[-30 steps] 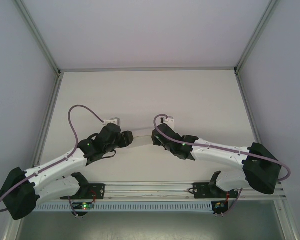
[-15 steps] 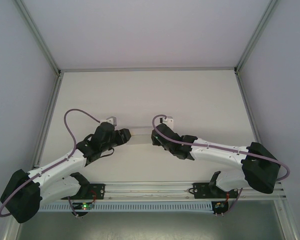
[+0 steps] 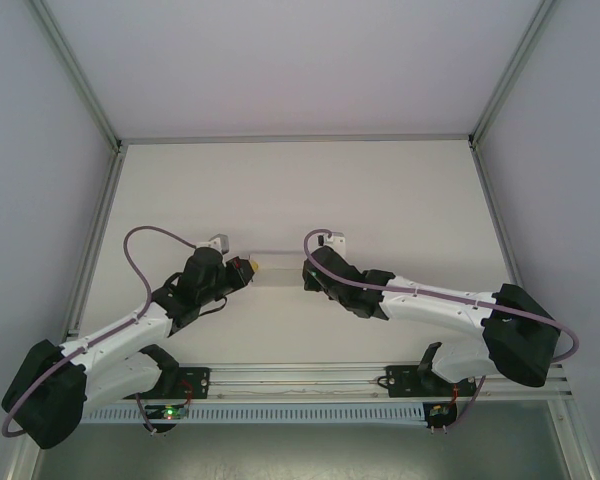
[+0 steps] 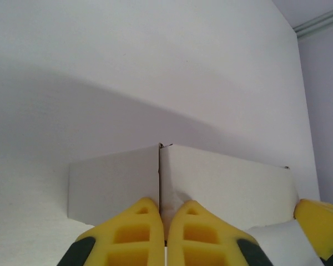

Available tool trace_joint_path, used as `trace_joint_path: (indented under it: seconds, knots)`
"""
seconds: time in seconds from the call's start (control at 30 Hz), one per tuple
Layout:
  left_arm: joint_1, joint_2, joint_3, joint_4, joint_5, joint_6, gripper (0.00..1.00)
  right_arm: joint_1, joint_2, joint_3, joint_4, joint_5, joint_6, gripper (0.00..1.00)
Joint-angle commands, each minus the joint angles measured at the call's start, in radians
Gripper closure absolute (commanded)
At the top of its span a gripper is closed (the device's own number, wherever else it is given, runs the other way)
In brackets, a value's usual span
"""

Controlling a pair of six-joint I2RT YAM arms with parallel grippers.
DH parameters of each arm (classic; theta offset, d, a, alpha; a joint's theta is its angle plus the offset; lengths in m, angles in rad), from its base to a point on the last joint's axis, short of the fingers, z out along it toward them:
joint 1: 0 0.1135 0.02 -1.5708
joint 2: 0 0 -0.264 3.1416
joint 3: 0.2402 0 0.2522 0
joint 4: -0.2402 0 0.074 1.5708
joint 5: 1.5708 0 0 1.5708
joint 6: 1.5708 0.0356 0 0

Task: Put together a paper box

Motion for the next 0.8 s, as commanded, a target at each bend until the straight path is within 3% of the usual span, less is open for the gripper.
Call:
trace_joint_path:
  seconds: [0.0, 0.4, 0.53, 0.7, 0.77]
  knots:
    - [0.046, 0.055, -0.064, -0.238, -0.087, -0.063, 1.0, -0.038, 0.091, -0.135, -0.423, -0.02, -0.026, 0.85]
    - [0.047, 0.055, -0.015, -0.3, -0.073, -0.04, 1.0, -0.106, -0.031, -0.15, -0.259, -0.168, -0.111, 0.85]
    - [0.047, 0.044, 0.003, -0.316, -0.078, -0.016, 0.83, -0.184, -0.09, -0.168, -0.16, -0.285, -0.14, 0.93]
    - [0.047, 0.0, 0.04, -0.337, -0.067, 0.054, 0.62, -0.211, -0.141, -0.171, -0.145, -0.302, -0.154, 0.98]
    - [0.047, -0.026, 0.057, -0.336, -0.072, 0.074, 0.59, -0.212, -0.159, -0.164, -0.139, -0.306, -0.163, 0.99]
